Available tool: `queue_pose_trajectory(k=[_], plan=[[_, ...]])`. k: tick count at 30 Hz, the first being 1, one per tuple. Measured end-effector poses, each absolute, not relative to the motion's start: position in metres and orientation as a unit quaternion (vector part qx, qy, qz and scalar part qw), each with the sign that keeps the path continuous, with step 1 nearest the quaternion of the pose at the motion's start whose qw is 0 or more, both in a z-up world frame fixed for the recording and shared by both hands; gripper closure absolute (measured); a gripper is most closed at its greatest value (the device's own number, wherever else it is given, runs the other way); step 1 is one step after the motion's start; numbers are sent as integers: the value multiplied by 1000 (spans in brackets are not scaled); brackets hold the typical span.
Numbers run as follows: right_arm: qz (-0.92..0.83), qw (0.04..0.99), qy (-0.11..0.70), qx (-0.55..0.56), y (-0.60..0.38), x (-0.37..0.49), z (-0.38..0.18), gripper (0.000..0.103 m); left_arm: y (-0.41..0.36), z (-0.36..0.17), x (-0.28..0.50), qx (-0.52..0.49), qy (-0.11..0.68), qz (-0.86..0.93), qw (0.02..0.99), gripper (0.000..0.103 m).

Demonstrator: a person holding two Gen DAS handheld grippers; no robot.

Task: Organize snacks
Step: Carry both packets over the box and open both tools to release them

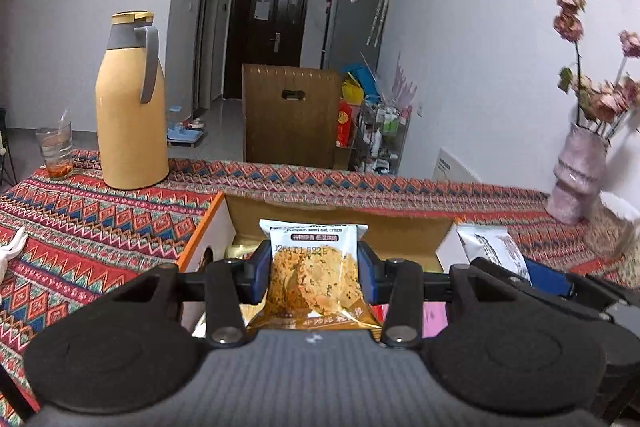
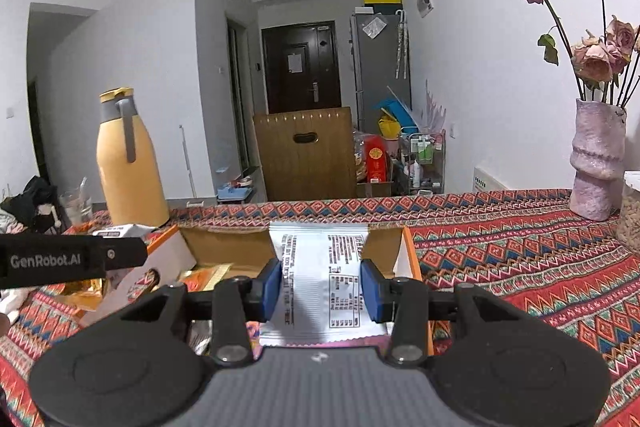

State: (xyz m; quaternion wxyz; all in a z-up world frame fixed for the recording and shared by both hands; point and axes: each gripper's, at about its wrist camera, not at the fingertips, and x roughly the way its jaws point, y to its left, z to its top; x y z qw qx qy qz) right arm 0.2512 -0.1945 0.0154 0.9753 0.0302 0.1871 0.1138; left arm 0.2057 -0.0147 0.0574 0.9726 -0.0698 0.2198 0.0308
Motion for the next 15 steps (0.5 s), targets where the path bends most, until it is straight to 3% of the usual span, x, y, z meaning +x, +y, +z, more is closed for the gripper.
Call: queue_pose_trajectory(k=[15], plan=[[111, 972, 204, 28, -187, 270, -19, 62, 3, 19, 241, -76, 247, 51, 965, 59]])
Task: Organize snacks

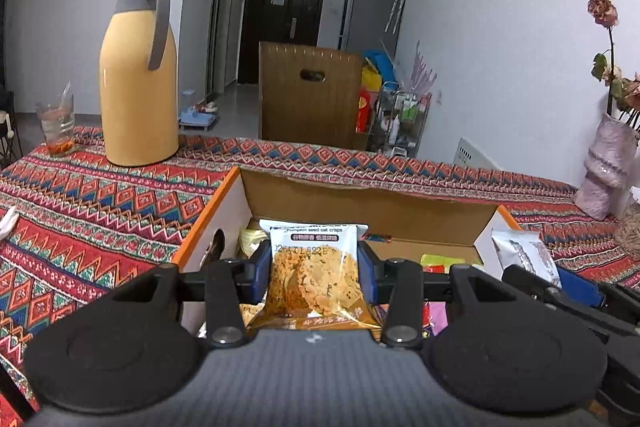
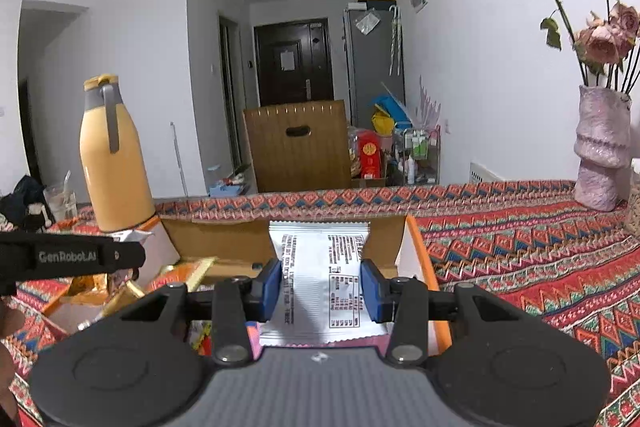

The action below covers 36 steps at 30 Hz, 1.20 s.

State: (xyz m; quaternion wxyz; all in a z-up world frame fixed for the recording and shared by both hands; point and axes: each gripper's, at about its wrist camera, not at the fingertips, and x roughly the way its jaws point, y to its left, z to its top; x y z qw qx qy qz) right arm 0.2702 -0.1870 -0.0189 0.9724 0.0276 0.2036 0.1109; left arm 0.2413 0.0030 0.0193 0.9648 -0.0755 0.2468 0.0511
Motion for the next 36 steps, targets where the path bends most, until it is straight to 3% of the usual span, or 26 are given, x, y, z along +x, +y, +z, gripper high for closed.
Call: queue_pose_trajectory(k=[5, 6, 7, 9, 10, 11, 13, 36], plan=[[113, 970, 211, 27, -186, 269, -23, 61, 5, 18, 240, -79, 246, 54, 965, 56], [113, 970, 212, 28, -185, 269, -23, 59, 6, 18, 239, -80, 244, 56, 965, 48], [109, 971, 211, 30, -186, 269, -23, 58, 7, 19, 238, -80, 241, 58, 965, 33], [106, 971, 211, 37, -189, 268, -22, 45, 8, 22, 234, -82, 232, 69, 967, 9], [105, 971, 209, 43, -192, 267, -22, 27, 9, 23, 231, -84, 227, 73, 968, 0], [102, 972, 206, 49, -194, 266, -22, 7, 10, 24, 229, -86, 223, 75, 968, 0], [96, 973, 200, 57, -197, 262, -20, 0, 12, 26, 228, -91, 226, 75, 967, 0], [96, 979, 166, 61, -205, 242, 3, 0, 6, 44, 211, -97, 222, 76, 967, 0]])
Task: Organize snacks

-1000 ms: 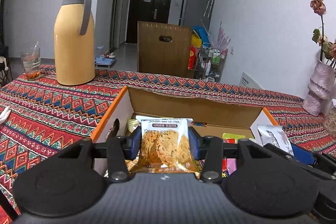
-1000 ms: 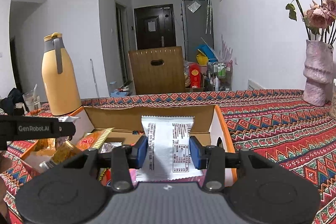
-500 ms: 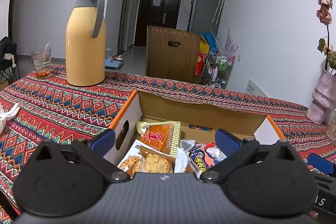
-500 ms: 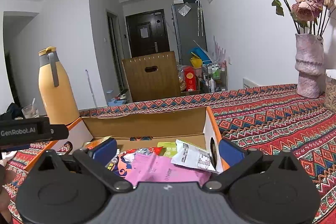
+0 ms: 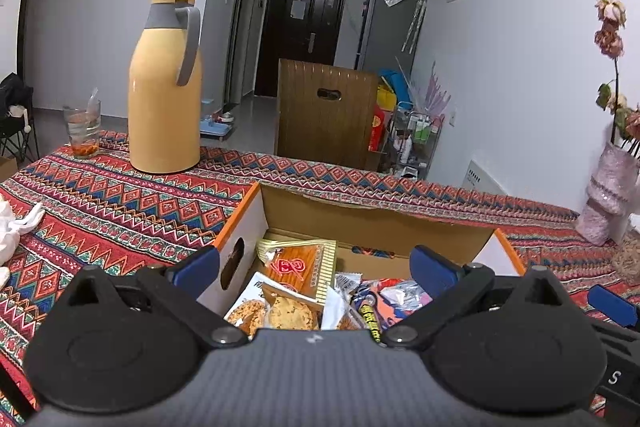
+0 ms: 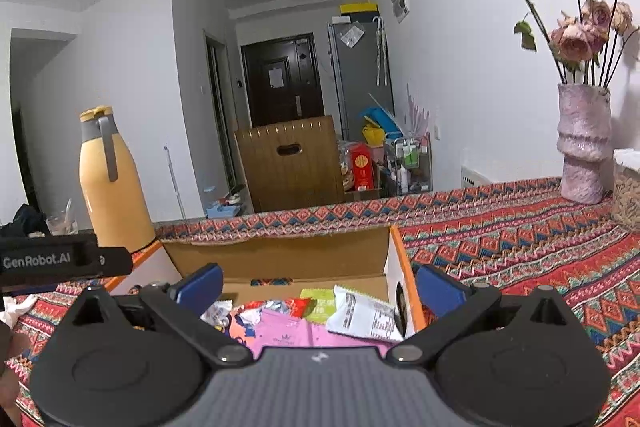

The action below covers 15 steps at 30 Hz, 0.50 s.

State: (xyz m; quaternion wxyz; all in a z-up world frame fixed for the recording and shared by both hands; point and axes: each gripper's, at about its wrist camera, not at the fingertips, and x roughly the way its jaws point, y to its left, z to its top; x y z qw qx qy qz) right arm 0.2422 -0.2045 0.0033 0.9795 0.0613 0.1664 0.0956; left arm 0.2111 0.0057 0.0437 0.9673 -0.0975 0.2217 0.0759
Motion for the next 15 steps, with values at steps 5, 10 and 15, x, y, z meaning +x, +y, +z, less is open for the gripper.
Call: queue_pose_trajectory(k=[5, 10, 15], plan=[[94, 982, 155, 59, -208, 227, 14, 0, 4, 52, 198, -96, 220, 71, 968, 0], [95, 982, 155, 57, -211, 209, 17, 0, 3, 53, 180, -88, 223, 66, 968, 0], [98, 979, 167, 56, -214, 189, 11, 0, 3, 47, 158, -81, 231, 62, 968, 0]])
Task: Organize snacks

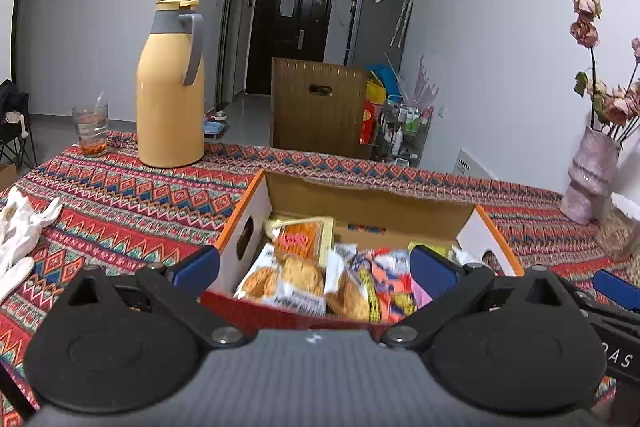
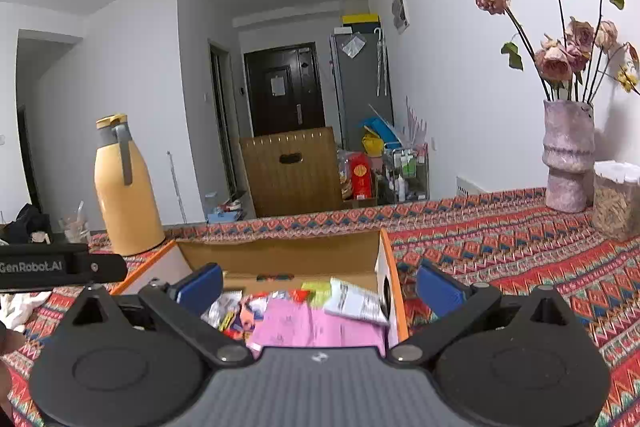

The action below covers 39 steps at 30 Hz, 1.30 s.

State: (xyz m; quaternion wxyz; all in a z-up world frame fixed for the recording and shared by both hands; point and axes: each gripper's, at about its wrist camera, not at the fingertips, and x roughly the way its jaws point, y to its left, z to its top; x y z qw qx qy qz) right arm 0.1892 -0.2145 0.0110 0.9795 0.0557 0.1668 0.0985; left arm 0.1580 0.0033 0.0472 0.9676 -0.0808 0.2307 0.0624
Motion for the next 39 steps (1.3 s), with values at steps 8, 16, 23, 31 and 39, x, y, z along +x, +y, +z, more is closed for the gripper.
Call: queue_pose_trajectory(k=[8, 16, 23, 31, 39], plan=[[102, 975, 192, 53, -220, 157, -4, 0, 5, 29, 131, -69, 255, 58, 963, 0], [103, 967, 225, 53, -221, 138, -22, 0, 8, 5, 114, -54, 286, 56, 955, 0], [104, 960, 256, 52, -220, 129, -40, 0, 17, -13, 103, -45, 312, 57, 947, 0], [102, 951, 288, 51, -217, 123, -55, 0, 25, -35, 94, -45, 335, 51, 940, 0], [98, 945, 309, 44, -207, 119, -62, 0, 31, -42, 90, -60, 330, 32, 942, 0]])
